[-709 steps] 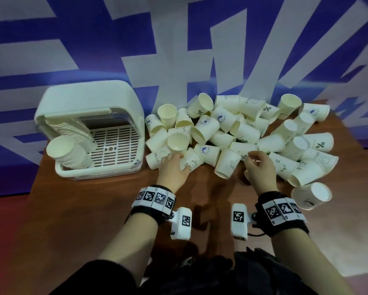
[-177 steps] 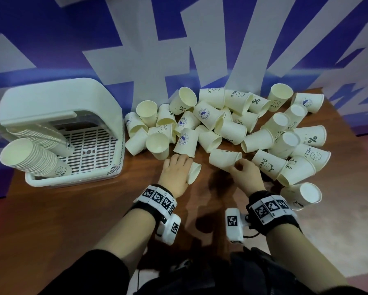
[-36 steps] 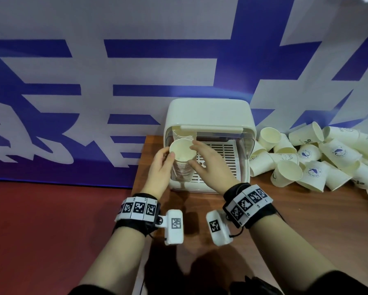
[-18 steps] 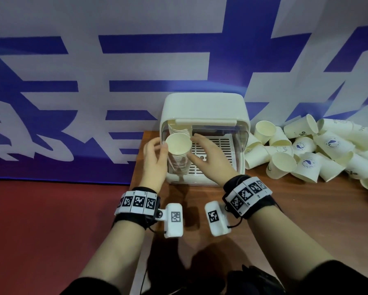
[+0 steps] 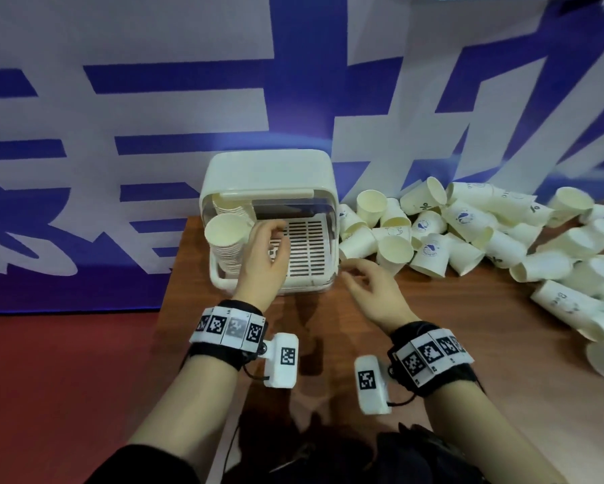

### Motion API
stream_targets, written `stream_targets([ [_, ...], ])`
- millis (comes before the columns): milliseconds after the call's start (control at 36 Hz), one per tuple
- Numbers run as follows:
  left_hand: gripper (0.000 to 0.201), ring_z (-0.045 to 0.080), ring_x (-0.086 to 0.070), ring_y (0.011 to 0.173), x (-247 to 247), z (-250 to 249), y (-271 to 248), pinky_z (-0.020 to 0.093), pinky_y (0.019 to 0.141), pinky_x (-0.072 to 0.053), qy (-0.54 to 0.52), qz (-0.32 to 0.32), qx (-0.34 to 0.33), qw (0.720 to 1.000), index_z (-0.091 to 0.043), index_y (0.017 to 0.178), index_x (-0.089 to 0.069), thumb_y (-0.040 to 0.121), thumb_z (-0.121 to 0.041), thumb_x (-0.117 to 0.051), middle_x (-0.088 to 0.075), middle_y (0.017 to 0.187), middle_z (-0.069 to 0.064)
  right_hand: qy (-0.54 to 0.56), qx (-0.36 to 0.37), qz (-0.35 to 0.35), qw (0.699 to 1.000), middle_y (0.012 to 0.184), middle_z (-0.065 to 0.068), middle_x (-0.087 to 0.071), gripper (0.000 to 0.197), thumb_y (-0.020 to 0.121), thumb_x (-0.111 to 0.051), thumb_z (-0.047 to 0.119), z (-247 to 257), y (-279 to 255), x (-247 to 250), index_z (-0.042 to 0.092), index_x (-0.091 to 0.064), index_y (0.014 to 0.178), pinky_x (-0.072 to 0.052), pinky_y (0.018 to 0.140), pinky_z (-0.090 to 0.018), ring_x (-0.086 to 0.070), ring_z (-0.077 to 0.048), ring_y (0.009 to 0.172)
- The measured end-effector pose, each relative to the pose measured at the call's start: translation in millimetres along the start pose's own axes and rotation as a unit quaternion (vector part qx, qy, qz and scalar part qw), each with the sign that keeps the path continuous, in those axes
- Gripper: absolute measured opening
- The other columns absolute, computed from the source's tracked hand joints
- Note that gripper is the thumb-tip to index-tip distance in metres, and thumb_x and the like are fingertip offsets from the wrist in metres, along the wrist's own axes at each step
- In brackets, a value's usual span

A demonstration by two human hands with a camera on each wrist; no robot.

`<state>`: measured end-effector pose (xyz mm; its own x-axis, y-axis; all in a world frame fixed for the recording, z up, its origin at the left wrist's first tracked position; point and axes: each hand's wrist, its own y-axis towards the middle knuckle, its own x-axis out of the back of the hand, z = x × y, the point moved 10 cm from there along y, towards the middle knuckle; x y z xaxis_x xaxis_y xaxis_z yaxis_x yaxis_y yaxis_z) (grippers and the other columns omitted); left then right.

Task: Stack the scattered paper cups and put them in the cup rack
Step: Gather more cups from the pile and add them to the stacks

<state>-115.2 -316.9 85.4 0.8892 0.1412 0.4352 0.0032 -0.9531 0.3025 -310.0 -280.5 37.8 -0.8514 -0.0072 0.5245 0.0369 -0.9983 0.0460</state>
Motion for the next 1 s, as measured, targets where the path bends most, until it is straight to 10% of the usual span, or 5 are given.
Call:
stream_targets([
  [278,0.027,0.009,-0.055,0.105,-104,-6,-14,0.007,0.081,-0.042,-0.027,0.054,0.085,0.995,-0.017,0.119,-0.054,0.093,-0.008,-0.054,-0.051,0.119,-0.003,0.036,-0.070,-0.074,0.994,0.094,0.005,-0.064,0.013,0.093,-0.057,0.017,-67,-15,101,0.014,-0.064,0.103,-0.041,0.071,-0.005,-0.057,0.001,0.086],
  [500,0.038,0.008,-0.057,0.088,-164,7,-23,0.015,0.077,-0.045,-0.049,0.095,0.173,0.979,-0.031,0.118,-0.045,0.089,-0.015,-0.064,-0.052,0.117,0.003,0.003,-0.117,-0.096,0.989,0.102,-0.001,-0.061,0.022,0.092,-0.056,0.015,-111,-11,148,0.013,-0.062,0.113,-0.039,0.065,-0.004,-0.055,-0.009,0.087],
  [611,0.046,0.004,-0.054,0.086,-190,13,-23,0.011,0.076,-0.042,-0.044,0.102,0.195,0.974,-0.032,0.120,-0.040,0.086,-0.017,-0.068,-0.049,0.120,-0.002,-0.074,-0.115,-0.062,0.989,0.112,-0.001,-0.056,0.031,0.091,-0.056,0.011,-130,-5,156,0.011,-0.056,0.122,-0.036,0.080,-0.017,-0.051,-0.011,0.097],
  [806,0.080,0.016,-0.046,0.125,-234,23,-17,0.042,0.108,-0.039,-0.021,0.129,0.214,0.968,-0.020,0.139,-0.034,0.074,-0.036,-0.077,-0.042,0.135,-0.003,-0.204,-0.105,0.004,0.973,0.138,-0.010,-0.040,0.057,0.085,-0.060,0.016,-163,14,150,0.010,-0.039,0.138,-0.038,0.100,-0.043,-0.041,-0.028,0.125],
  [1000,0.086,0.021,-0.031,0.135,-258,22,-4,0.034,0.114,-0.027,0.064,0.123,0.167,0.976,-0.015,0.143,-0.030,0.075,-0.035,-0.079,-0.027,0.144,0.004,-0.295,-0.087,0.011,0.951,0.137,-0.009,-0.036,0.069,0.081,-0.063,0.025,-170,32,149,0.015,-0.032,0.141,-0.031,0.099,-0.044,-0.040,-0.031,0.123],
])
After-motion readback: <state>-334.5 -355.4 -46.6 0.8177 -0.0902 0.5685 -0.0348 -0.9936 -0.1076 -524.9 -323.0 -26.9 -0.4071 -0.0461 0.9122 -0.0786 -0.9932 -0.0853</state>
